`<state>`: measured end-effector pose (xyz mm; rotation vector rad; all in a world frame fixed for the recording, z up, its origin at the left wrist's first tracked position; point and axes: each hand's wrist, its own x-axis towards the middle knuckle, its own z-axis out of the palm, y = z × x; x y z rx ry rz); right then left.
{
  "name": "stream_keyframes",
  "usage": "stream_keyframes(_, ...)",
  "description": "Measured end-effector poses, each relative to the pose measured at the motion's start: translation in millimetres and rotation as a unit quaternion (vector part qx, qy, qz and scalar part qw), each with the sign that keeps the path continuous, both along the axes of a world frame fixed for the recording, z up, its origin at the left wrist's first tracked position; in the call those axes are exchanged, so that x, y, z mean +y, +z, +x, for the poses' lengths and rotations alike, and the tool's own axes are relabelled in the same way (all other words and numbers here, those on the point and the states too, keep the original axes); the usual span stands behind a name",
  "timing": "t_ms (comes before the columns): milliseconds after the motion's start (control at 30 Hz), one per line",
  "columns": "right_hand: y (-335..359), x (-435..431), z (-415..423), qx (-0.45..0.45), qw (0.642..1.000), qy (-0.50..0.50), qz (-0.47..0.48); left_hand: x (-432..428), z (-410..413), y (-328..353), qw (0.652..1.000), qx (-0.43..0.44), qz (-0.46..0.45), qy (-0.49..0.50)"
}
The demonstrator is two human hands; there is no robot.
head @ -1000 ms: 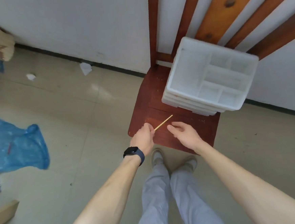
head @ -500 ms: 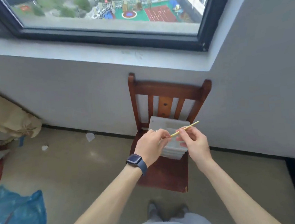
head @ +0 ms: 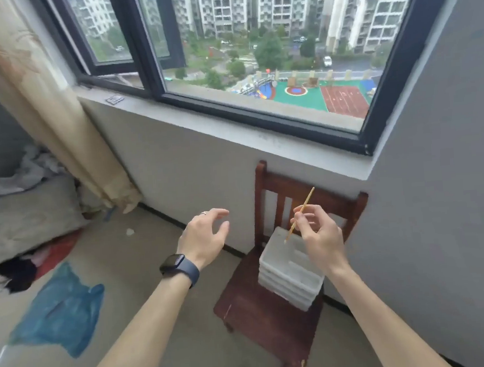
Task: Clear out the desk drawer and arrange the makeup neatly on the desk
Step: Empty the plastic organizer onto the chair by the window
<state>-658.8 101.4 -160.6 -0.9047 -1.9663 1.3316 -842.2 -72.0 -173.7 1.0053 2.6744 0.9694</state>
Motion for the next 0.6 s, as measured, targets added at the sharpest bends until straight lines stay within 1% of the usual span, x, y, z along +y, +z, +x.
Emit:
stream_keyframes(67, 4.5, -21.5, -12.5, 0.002, 0.997, 0.081, 0.011, -48.4, 11.8, -3.0, 0.996, -0.019, -0.003, 0.084)
stream_keyframes(167, 8.1, -72.5, -36.8, 0.004, 0.980, 0.197, 0.026, -136.0, 41.5, -7.9, 0.980, -0.032, -0.010, 0.197)
stream_keyframes(233, 11.1, -124.2, -51.5, 0.001, 0.957, 0.288, 0.034, -205.3, 73.3, -5.6, 0.958, -0.034, -0.023, 0.283)
stream_keyframes(300, 14.1, -182.4, -60.6, -0.004, 0.926, 0.376, 0.044, -273.3, 109.4, 0.7, 0.932, -0.029, -0.038, 0.360)
stream_keyframes(367, 22.2, -260.4, -61.4, 0.002, 0.879, 0.473, 0.062, -348.8, 157.9, 11.0, 0.893, -0.024, -0.048, 0.446)
stream_keyframes(467, 37.4, -386.0, -44.6, 0.015, 0.797, 0.598, 0.089, -453.5, 241.5, 29.2, 0.829, -0.005, -0.056, 0.556)
stream_keyframes(600, 60.1, -561.4, 18.0, 0.046, 0.670, 0.731, 0.121, -578.7, 370.7, 54.6, 0.734, 0.025, -0.065, 0.676)
